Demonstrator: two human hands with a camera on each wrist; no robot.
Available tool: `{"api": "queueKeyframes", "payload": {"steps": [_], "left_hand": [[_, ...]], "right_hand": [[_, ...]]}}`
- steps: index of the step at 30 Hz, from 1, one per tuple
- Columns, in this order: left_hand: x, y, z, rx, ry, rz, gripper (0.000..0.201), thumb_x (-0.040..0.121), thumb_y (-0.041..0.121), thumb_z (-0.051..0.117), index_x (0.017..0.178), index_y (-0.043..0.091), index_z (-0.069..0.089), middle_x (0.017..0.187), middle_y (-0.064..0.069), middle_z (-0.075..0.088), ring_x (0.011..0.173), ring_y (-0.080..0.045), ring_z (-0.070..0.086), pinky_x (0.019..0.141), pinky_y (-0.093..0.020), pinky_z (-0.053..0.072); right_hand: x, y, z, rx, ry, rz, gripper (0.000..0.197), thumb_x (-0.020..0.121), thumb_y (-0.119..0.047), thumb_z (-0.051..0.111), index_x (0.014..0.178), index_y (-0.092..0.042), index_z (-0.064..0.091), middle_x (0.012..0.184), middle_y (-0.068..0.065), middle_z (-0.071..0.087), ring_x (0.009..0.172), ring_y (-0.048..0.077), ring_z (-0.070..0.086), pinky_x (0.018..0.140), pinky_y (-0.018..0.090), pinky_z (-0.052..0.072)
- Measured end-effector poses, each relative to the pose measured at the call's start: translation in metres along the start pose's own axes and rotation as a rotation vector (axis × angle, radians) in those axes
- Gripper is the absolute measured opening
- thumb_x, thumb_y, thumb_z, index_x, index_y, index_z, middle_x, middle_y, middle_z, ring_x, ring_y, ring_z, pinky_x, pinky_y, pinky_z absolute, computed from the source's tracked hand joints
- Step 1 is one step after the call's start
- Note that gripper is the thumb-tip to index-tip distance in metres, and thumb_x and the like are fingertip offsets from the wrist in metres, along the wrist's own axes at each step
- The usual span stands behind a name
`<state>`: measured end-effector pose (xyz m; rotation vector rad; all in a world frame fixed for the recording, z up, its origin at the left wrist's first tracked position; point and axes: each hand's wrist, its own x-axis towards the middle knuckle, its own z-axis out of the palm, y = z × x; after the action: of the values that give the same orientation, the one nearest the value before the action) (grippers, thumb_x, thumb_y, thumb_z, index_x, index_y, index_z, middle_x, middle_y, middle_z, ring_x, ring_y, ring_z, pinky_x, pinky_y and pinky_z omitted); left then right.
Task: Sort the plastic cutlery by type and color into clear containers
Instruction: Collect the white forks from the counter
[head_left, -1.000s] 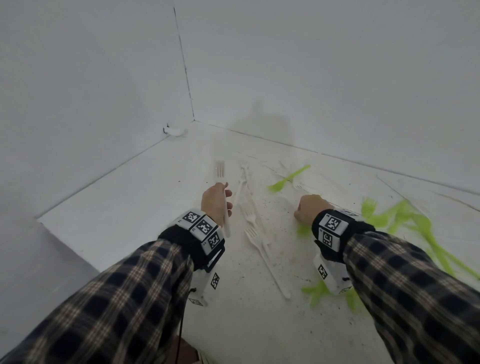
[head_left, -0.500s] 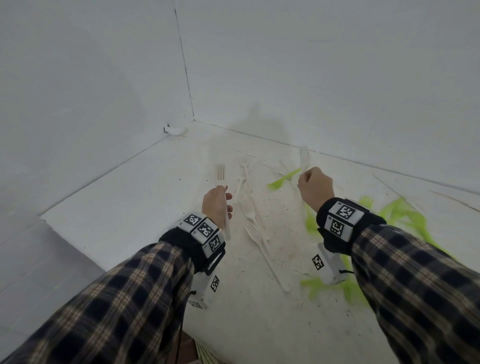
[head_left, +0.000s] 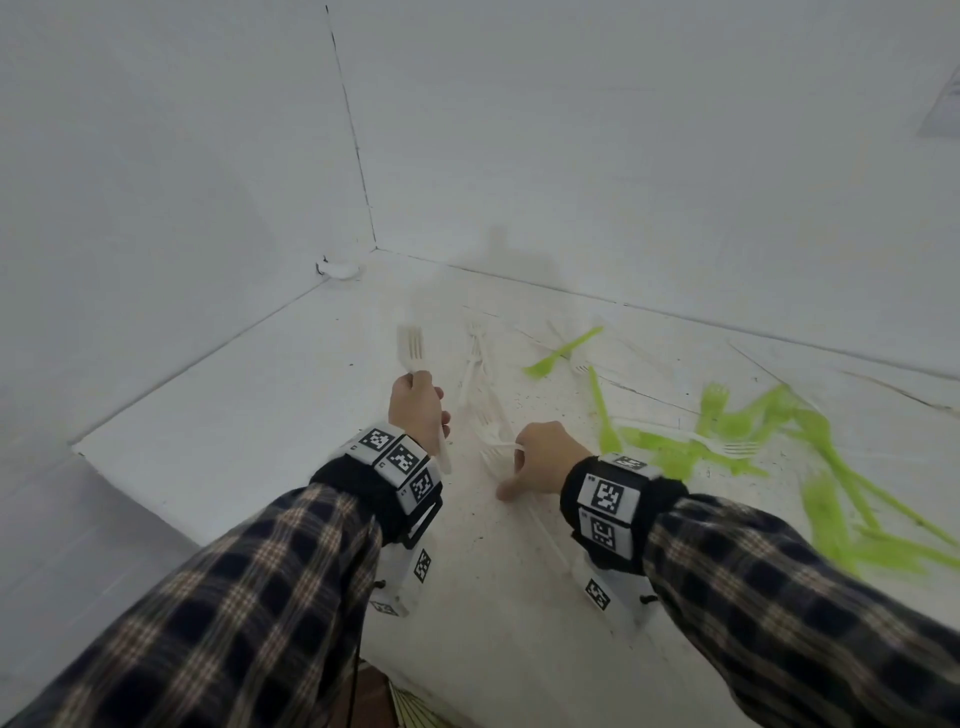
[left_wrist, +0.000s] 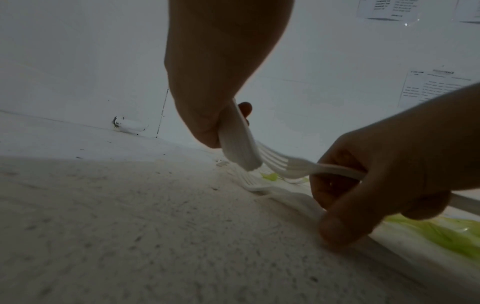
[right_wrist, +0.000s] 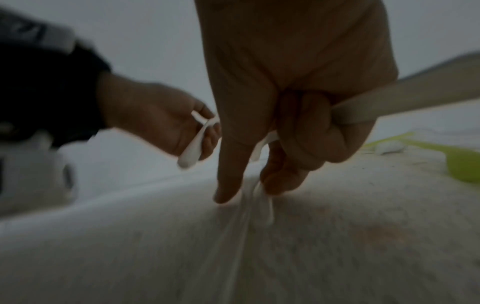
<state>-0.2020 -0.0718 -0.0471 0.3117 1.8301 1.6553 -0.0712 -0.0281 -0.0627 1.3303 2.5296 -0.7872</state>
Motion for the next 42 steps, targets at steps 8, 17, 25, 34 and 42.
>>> {"api": "queueKeyframes", "payload": {"steps": [8, 17, 25, 34, 42], "left_hand": [[0.017, -0.008, 0.003, 0.185, 0.022, 0.047, 0.014, 0.09, 0.021, 0.048, 0.092, 0.008, 0.045, 0.065, -0.001, 0.039, 0.053, -0.015, 0.038, 0.05, -0.024, 0.031], [0.046, 0.004, 0.019, 0.39, -0.065, 0.022, 0.008, 0.083, 0.011, 0.059, 0.091, 0.01, 0.057, 0.07, -0.005, 0.05, 0.073, -0.024, 0.048, 0.075, -0.035, 0.045], [0.071, 0.006, 0.039, 0.708, -0.134, 0.067, 0.019, 0.085, 0.02, 0.06, 0.071, 0.012, 0.05, 0.078, -0.009, 0.055, 0.074, -0.027, 0.053, 0.07, -0.03, 0.04], [0.078, 0.01, 0.047, 0.987, -0.14, 0.072, 0.031, 0.093, 0.018, 0.054, 0.113, -0.005, 0.059, 0.112, -0.021, 0.062, 0.095, -0.032, 0.057, 0.078, -0.032, 0.04], [0.083, 0.004, 0.035, 0.992, -0.176, -0.009, 0.031, 0.086, 0.019, 0.06, 0.107, -0.004, 0.06, 0.088, -0.011, 0.054, 0.078, -0.025, 0.05, 0.07, -0.028, 0.038]], "right_hand": [[-0.007, 0.011, -0.013, 0.075, -0.003, -0.001, 0.02, 0.085, -0.029, 0.059, 0.087, -0.008, 0.059, 0.082, 0.001, 0.06, 0.077, 0.018, 0.054, 0.068, 0.025, 0.043], [-0.003, 0.024, -0.023, 0.734, 0.178, 0.101, 0.027, 0.096, -0.029, 0.047, 0.113, -0.012, 0.036, 0.088, 0.003, 0.043, 0.058, 0.015, 0.038, 0.044, 0.025, 0.034], [0.023, 0.005, -0.01, 0.663, 0.161, 0.118, 0.016, 0.091, -0.023, 0.053, 0.093, -0.008, 0.046, 0.09, 0.007, 0.051, 0.066, 0.019, 0.048, 0.046, 0.022, 0.038], [0.044, -0.007, -0.004, 0.292, 0.162, 0.101, 0.031, 0.082, -0.023, 0.065, 0.067, -0.011, 0.042, 0.08, 0.006, 0.051, 0.079, 0.019, 0.048, 0.059, 0.022, 0.041], [0.036, 0.015, -0.014, 0.495, 0.078, 0.096, 0.027, 0.087, -0.029, 0.052, 0.07, -0.011, 0.041, 0.074, 0.002, 0.046, 0.061, 0.014, 0.042, 0.048, 0.022, 0.03]]}}
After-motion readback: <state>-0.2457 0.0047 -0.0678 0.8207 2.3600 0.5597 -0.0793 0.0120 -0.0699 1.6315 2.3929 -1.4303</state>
